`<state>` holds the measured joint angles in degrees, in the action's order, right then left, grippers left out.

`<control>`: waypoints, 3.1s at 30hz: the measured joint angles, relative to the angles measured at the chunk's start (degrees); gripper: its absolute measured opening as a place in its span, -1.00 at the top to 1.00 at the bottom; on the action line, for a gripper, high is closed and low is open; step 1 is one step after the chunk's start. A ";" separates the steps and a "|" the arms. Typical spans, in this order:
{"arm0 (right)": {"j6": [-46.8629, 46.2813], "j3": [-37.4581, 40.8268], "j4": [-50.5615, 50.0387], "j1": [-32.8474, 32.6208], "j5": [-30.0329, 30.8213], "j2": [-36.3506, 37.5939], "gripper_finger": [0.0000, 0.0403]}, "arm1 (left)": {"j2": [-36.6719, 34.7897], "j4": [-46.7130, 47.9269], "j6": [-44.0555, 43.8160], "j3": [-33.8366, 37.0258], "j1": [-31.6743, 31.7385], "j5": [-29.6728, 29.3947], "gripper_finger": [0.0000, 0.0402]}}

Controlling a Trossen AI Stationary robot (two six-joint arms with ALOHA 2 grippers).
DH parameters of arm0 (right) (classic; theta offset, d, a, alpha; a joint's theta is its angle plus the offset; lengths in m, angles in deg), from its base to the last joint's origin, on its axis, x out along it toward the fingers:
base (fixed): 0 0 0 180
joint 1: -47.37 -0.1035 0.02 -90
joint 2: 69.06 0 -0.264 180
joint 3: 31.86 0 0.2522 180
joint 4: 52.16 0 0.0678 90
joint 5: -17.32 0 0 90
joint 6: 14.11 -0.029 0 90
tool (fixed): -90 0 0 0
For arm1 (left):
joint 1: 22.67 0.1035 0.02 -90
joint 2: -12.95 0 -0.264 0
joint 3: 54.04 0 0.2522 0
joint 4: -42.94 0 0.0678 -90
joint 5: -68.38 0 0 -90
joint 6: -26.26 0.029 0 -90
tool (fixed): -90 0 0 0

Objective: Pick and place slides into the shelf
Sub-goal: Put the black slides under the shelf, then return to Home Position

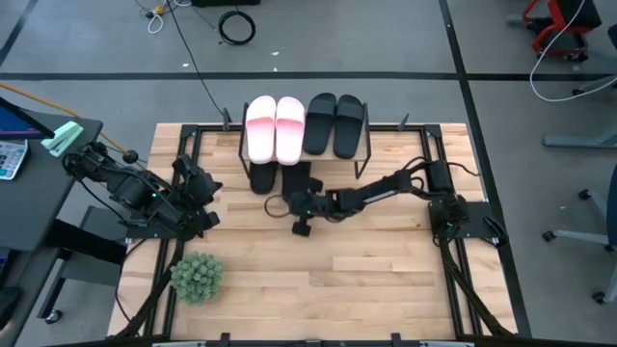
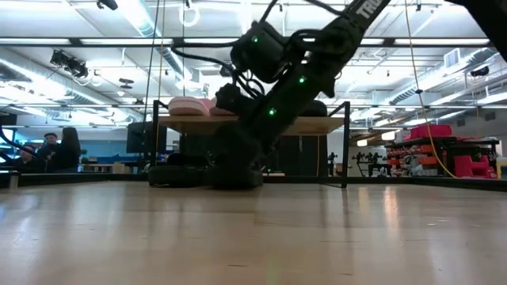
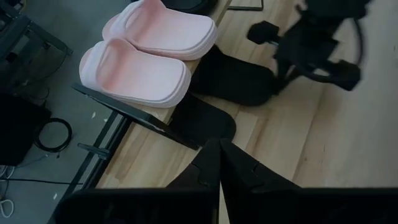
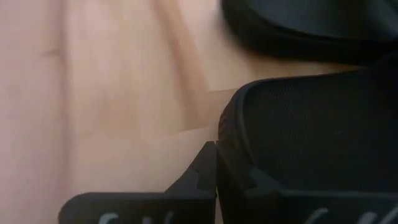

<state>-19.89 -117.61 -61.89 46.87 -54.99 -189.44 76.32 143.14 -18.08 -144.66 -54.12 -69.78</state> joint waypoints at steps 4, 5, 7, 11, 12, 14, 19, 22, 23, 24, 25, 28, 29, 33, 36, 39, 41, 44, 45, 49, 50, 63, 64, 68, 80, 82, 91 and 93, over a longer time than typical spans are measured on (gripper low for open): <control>1.36 0.00 0.31 2.51 -0.40 0.00 0.99 | 0.00 -0.01 0.00 0.00 0.00 -0.02 0.90; 1.34 0.00 0.29 2.87 -1.22 0.00 0.99 | 0.00 -0.01 0.00 0.00 0.00 -0.02 0.90; 1.38 0.00 0.32 3.12 -2.61 0.00 0.99 | 0.00 0.00 0.00 0.00 0.00 -0.02 0.90; 3.08 0.00 0.38 1.99 -0.60 0.02 1.00 | 0.00 0.00 -0.02 0.00 0.00 -0.02 0.96; 3.42 0.00 0.40 1.64 0.97 0.02 1.00 | 0.00 -0.01 -0.02 0.00 0.00 -0.02 0.97; 4.50 0.00 0.79 1.33 2.95 0.02 1.00 | 0.00 -0.02 -0.03 0.00 0.00 -0.02 0.98; 3.31 0.06 0.88 1.05 0.49 0.50 1.00 | 0.00 -0.06 -2.37 0.00 0.00 -0.02 0.94; 1.04 0.07 0.15 -2.02 -1.86 1.94 1.00 | 0.00 -0.16 -4.36 0.00 0.00 -0.03 0.87; 0.68 0.07 -0.97 -3.42 -1.99 2.83 1.00 | 0.00 -0.19 -4.26 0.00 0.00 -0.03 0.85; 0.59 0.07 -1.65 -4.97 -1.97 4.10 1.00 | -0.02 -0.15 -3.61 0.00 0.00 -0.04 0.84; 0.56 0.07 -3.18 -6.50 -1.65 5.73 1.00 | -0.02 -0.17 -3.06 0.00 0.00 -0.04 0.82; 0.37 0.07 -9.44 -10.80 1.31 12.85 0.99 | -0.42 -0.17 -0.99 0.00 0.00 -0.30 0.80; 1.02 0.07 -12.03 -12.13 2.77 15.83 0.99 | -0.91 -0.13 -0.75 -0.06 0.00 -0.79 0.80; 8.89 0.07 -23.42 -16.48 6.01 29.01 0.97 | -3.85 3.58 0.89 -4.47 0.02 -3.45 0.83; 4.05 0.05 -28.96 -18.95 6.27 38.82 0.96 | -7.44 3.45 5.31 -7.88 -0.02 -3.93 0.85; -2.42 0.04 -34.41 -21.10 6.38 47.31 0.95 | -10.55 3.38 7.52 -10.25 -0.02 -3.87 0.86; -3.85 0.59 -37.40 -21.94 6.30 52.06 0.95 | -12.71 3.48 4.68 -9.85 -0.02 -3.29 0.86; -3.20 4.17 -38.23 -22.13 6.30 58.45 0.95 | -17.31 3.09 5.75 -7.17 -0.02 -3.99 0.83; -3.16 6.17 -37.15 -21.97 6.36 60.41 0.95 | -19.29 2.75 4.31 -5.76 -0.04 -4.96 0.83; -2.79 19.12 -29.91 -21.12 6.32 69.02 0.94 | -28.98 -2.87 0.00 4.03 -0.01 -7.03 0.80; -3.00 22.95 -26.70 -20.87 6.22 71.04 0.94 | -31.51 -7.51 0.11 7.80 -0.02 -6.84 0.80; -0.97 50.06 -5.98 -13.68 -5.22 99.72 0.93 | -47.19 -71.77 35.10 45.76 1.56 -0.66 0.89; -0.49 50.46 -6.70 -13.16 -6.17 102.09 0.93 | -47.73 -72.78 36.33 46.05 2.54 -0.68 0.88; -0.49 53.04 -8.85 -12.33 -7.87 110.03 0.93 | -48.61 -73.75 37.79 47.09 6.88 -0.77 0.85; -3.05 58.95 -12.85 -12.35 -7.17 120.08 0.93 | -47.38 -72.32 33.06 47.42 16.10 9.74 0.84; -4.59 60.38 -12.28 -12.35 -7.15 120.00 0.93 | -46.70 -73.70 32.97 48.15 16.48 9.65 0.86; -8.15 64.93 -11.94 -12.35 -7.08 120.19 0.93 | -46.70 -89.06 35.92 58.93 16.86 15.59 0.86; -7.97 64.41 -12.08 -12.35 -7.12 120.34 0.93 | -47.48 -88.80 36.02 58.78 17.44 15.60 0.84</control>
<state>-27.87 -53.20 -73.97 34.53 -62.11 -69.10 28.84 54.33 17.94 -85.88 -36.67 -54.18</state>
